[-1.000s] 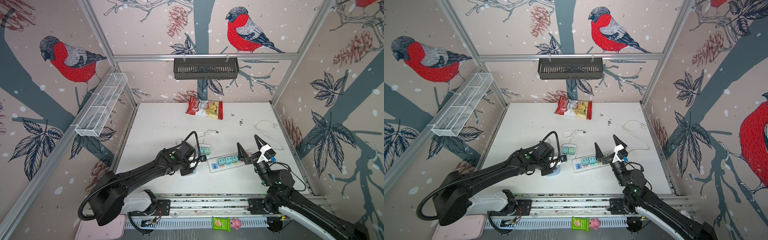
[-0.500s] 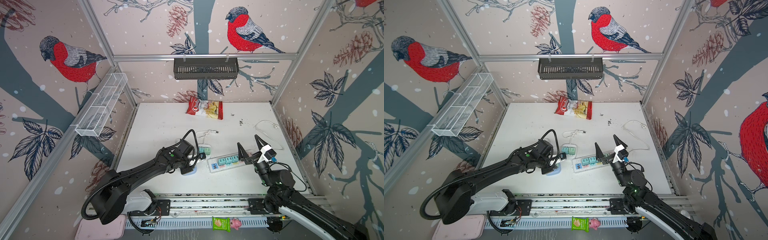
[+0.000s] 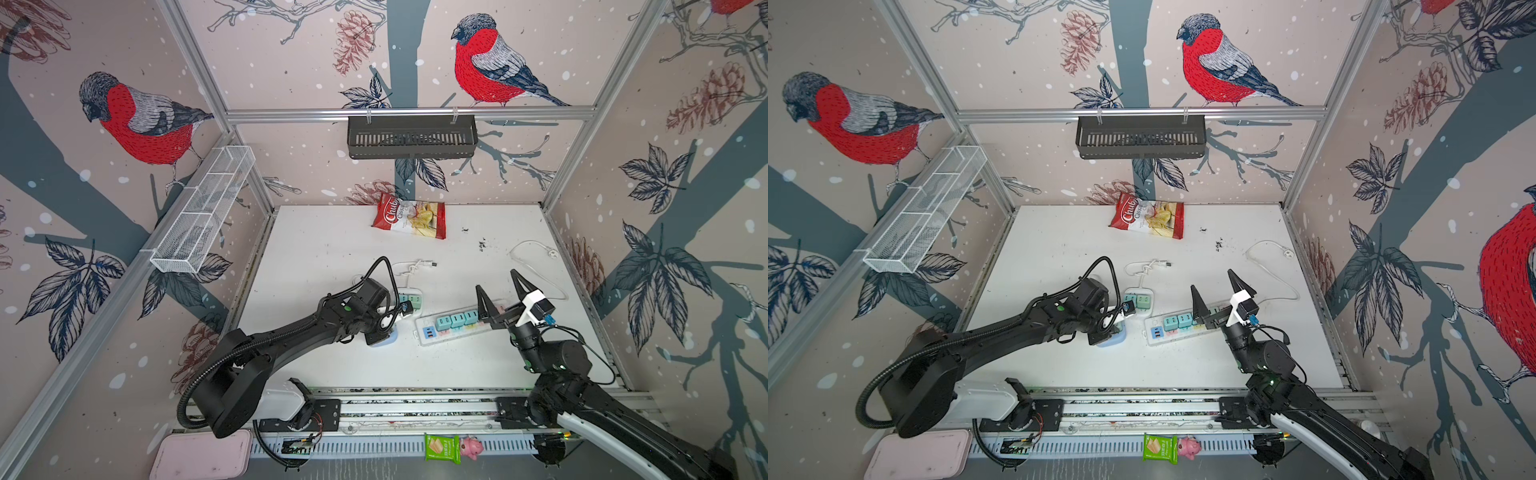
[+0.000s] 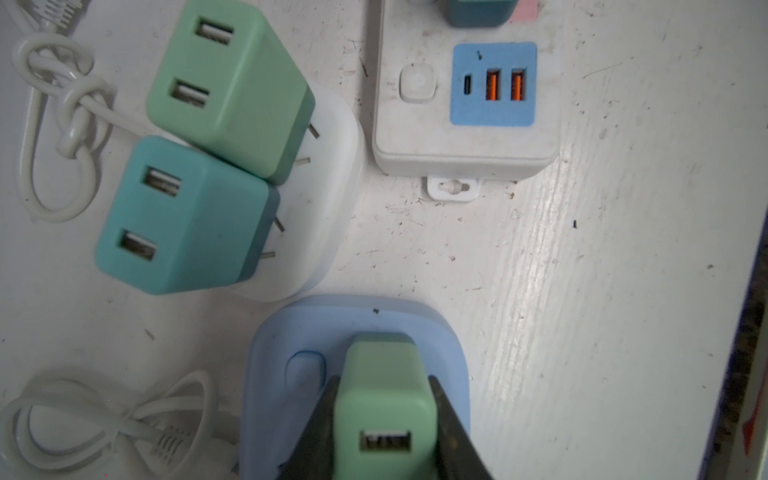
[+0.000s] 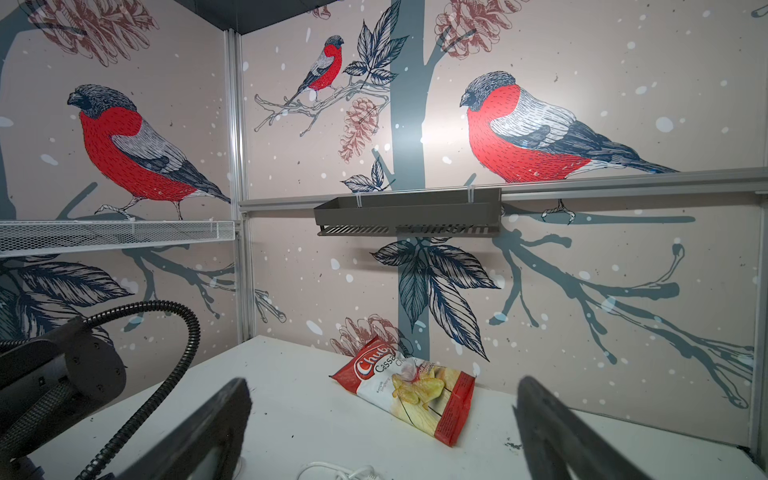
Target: Insert the plug
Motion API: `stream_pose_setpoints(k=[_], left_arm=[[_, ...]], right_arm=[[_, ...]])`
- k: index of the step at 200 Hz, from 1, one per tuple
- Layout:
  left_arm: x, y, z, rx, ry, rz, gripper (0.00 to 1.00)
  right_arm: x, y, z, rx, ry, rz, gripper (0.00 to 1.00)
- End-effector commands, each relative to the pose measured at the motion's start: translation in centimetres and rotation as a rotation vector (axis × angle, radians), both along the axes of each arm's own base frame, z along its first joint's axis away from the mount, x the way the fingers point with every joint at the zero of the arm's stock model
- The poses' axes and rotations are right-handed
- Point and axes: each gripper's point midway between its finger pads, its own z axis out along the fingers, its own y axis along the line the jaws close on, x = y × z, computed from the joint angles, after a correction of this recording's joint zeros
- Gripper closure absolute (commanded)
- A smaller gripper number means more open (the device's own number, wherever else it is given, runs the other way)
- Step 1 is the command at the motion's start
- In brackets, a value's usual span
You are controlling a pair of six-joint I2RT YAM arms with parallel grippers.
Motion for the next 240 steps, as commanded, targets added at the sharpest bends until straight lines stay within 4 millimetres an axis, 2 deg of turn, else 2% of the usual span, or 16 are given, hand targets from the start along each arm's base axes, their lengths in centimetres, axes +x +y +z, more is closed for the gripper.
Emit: stream_pose_setpoints(k=[1, 12, 17, 26, 33, 57, 80, 103, 128, 143, 155, 166, 185, 210, 224, 240], left_arm=[[-1.2, 2.6, -2.0, 0.128, 0.057, 0.019, 1.0], [-0.7, 2.6, -1.8, 0.133, 0.039, 0.033, 0.99], [-0.6, 2.6, -1.7, 0.133, 0.032, 0.039, 0.87], [-0.3, 2.6, -1.5, 0.13, 0.024, 0.051, 0.53], [-0.1, 2.5, -1.3, 0.125, 0.014, 0.061, 0.4], [0.2, 2.0, -0.1, 0.1, -0.003, 0.054, 0.2], [0.9, 0.9, 3.0, 0.031, -0.045, 0.045, 0.03], [1.6, -0.1, 7.2, -0.066, -0.122, 0.048, 0.02], [3.4, -0.6, 14.2, -0.219, -0.281, 0.136, 0.02], [4.9, 0.1, 19.3, -0.36, -0.42, 0.265, 0.02], [5.9, 1.4, 22.9, -0.487, -0.524, 0.398, 0.02], [6.3, 2.8, 24.6, -0.582, -0.6, 0.495, 0.02], [7.2, 5.6, 24.6, -0.651, -0.695, 0.657, 0.02], [8.7, 10.0, 21.0, -0.67, -0.721, 0.917, 0.02], [9.2, 12.7, 19.2, -0.718, -0.713, 1.048, 0.02], [9.0, 15.3, 16.7, -0.727, -0.737, 1.156, 0.02]], right_arm=[[0.0, -0.1, 0.1, 0.011, -0.005, 0.0, 0.0], [0.1, -0.2, 0.1, 0.01, -0.002, -0.009, 0.0], [0.1, -0.3, 0.0, 0.011, -0.001, -0.012, 0.0], [0.2, -0.3, 0.0, 0.009, 0.0, -0.016, 0.0], [0.3, -0.3, 0.0, 0.009, 0.002, -0.017, 0.0], [0.3, -0.4, 0.0, 0.01, 0.003, -0.021, 0.0], [0.4, -0.4, 0.1, 0.023, 0.014, -0.009, 0.0], [1.0, -1.3, 0.4, 0.085, 0.094, -0.042, 0.0], [2.7, -5.2, 2.1, 0.232, 0.225, -0.232, 0.0], [3.4, -7.7, 2.8, 0.322, 0.307, -0.36, 0.0], [3.8, -8.5, 3.6, 0.352, 0.348, -0.408, 0.0], [4.3, -8.9, 4.2, 0.356, 0.369, -0.445, 0.0], [5.5, -10.0, 3.8, 0.35, 0.416, -0.558, 0.0], [7.2, -11.3, 1.8, 0.222, 0.429, -0.699, 0.01], [8.2, -12.7, -0.6, 0.131, 0.444, -0.782, 0.01], [9.1, -15.4, -4.2, 0.084, 0.502, -0.869, 0.01]])
